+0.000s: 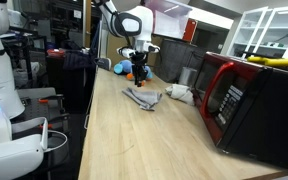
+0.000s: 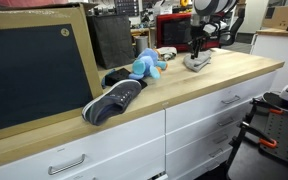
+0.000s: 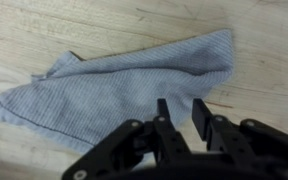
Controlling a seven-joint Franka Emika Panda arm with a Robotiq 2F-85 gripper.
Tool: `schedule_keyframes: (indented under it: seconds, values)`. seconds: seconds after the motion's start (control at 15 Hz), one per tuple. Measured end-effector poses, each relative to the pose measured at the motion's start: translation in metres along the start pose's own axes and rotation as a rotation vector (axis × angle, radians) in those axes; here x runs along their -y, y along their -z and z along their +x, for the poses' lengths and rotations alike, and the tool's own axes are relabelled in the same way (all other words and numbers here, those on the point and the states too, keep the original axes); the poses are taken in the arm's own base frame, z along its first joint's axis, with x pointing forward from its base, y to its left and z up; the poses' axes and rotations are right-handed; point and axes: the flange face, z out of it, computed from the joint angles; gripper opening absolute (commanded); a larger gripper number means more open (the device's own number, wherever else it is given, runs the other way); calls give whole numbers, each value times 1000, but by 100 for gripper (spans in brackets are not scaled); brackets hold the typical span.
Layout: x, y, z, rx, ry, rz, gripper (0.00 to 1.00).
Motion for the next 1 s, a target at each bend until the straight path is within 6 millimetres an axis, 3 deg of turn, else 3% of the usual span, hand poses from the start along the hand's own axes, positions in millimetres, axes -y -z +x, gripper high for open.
schedule_keyframes:
  seconds: [0.33, 0.6, 1.0]
  values:
    - [0, 56, 1, 37, -1, 16, 99]
    - [10, 83, 5, 125, 22, 23, 100]
    - [12, 103, 9, 195, 28, 27, 100]
